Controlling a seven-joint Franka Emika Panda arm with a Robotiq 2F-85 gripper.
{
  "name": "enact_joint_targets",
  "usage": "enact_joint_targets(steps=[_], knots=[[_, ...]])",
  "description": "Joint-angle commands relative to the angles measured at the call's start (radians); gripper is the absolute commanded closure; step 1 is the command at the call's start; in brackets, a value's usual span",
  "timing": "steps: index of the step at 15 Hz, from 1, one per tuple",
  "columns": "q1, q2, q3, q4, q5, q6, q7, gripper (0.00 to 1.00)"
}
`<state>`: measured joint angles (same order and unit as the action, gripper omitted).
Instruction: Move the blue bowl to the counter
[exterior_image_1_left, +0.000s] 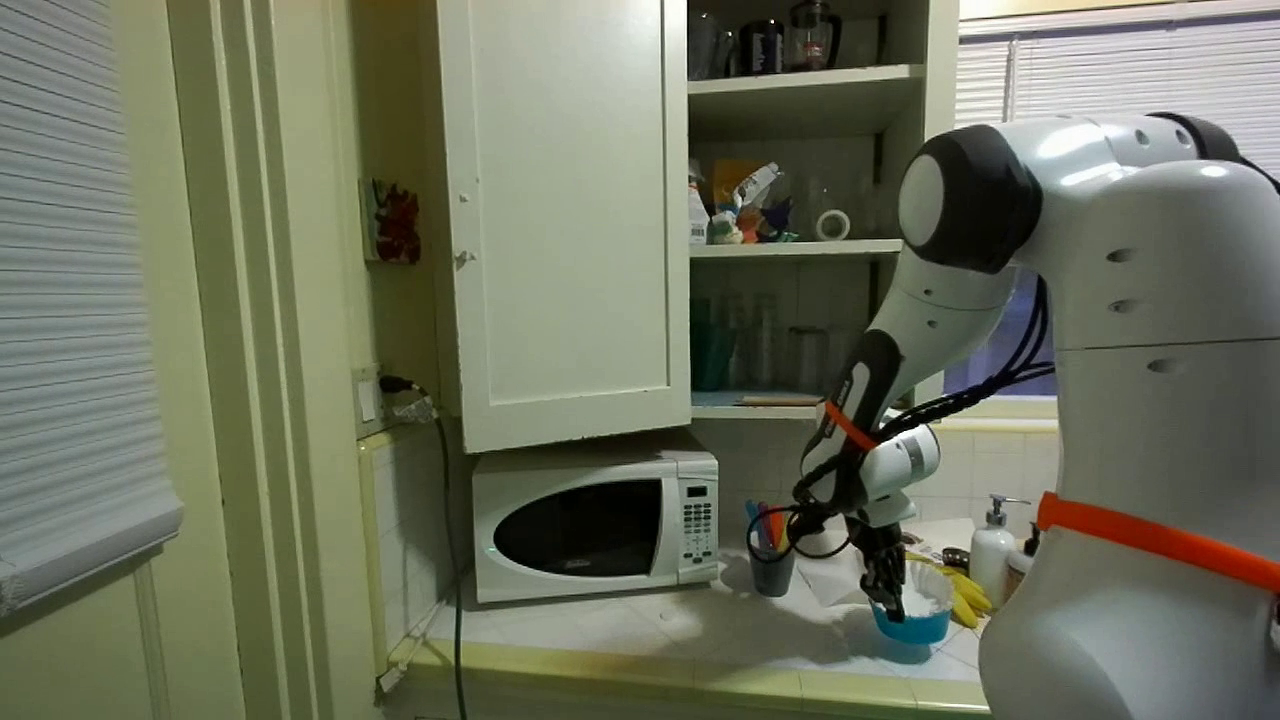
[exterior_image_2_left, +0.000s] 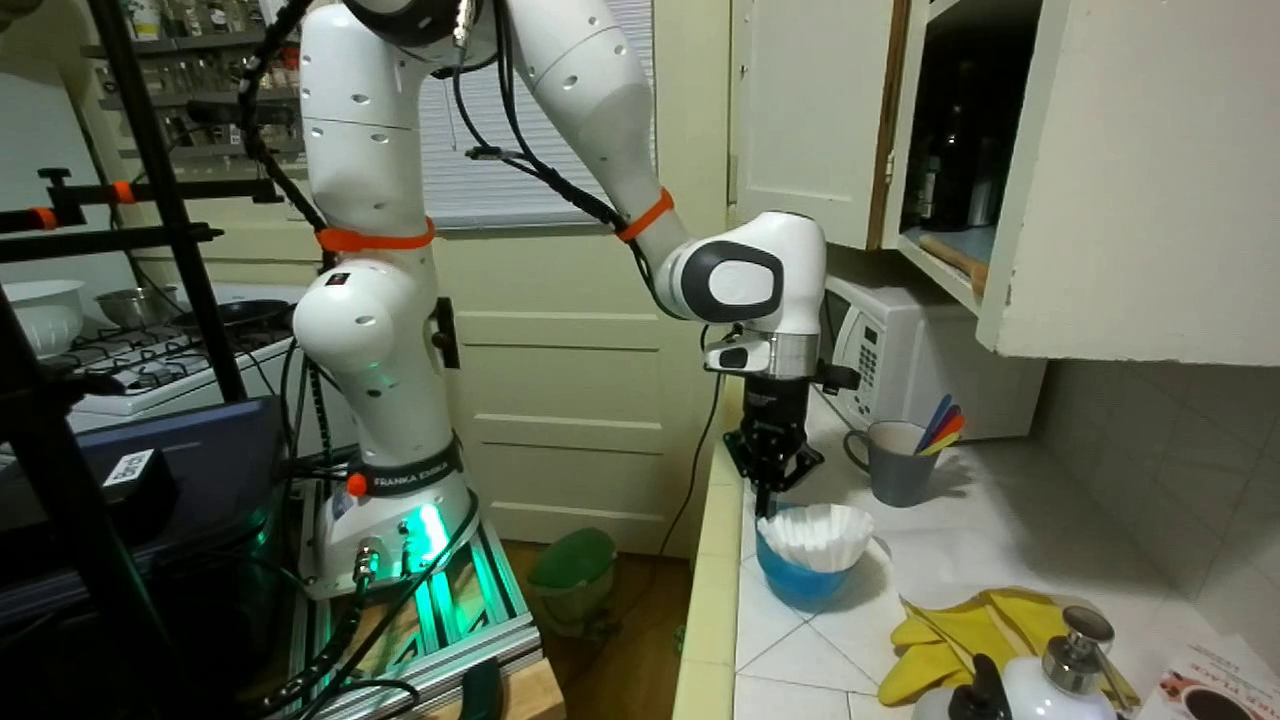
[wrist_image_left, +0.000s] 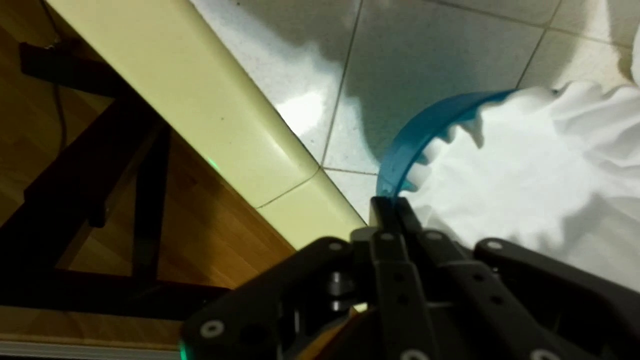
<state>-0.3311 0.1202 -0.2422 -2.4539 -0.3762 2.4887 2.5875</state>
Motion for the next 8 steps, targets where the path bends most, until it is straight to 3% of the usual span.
enact_joint_targets(steps=[1,5,6,8], knots=[[0.064,0.074,-0.043,0.040,-0.008,0.052,0.102,0.99],[0.111,0.107,-0.077,0.067,-0.014,0.089,0.151,0.99],[0.119,0.110,-0.084,0.073,-0.008,0.091,0.154,0.72],[0.133,0.113,-0.097,0.085,-0.006,0.093,0.158,0.65]])
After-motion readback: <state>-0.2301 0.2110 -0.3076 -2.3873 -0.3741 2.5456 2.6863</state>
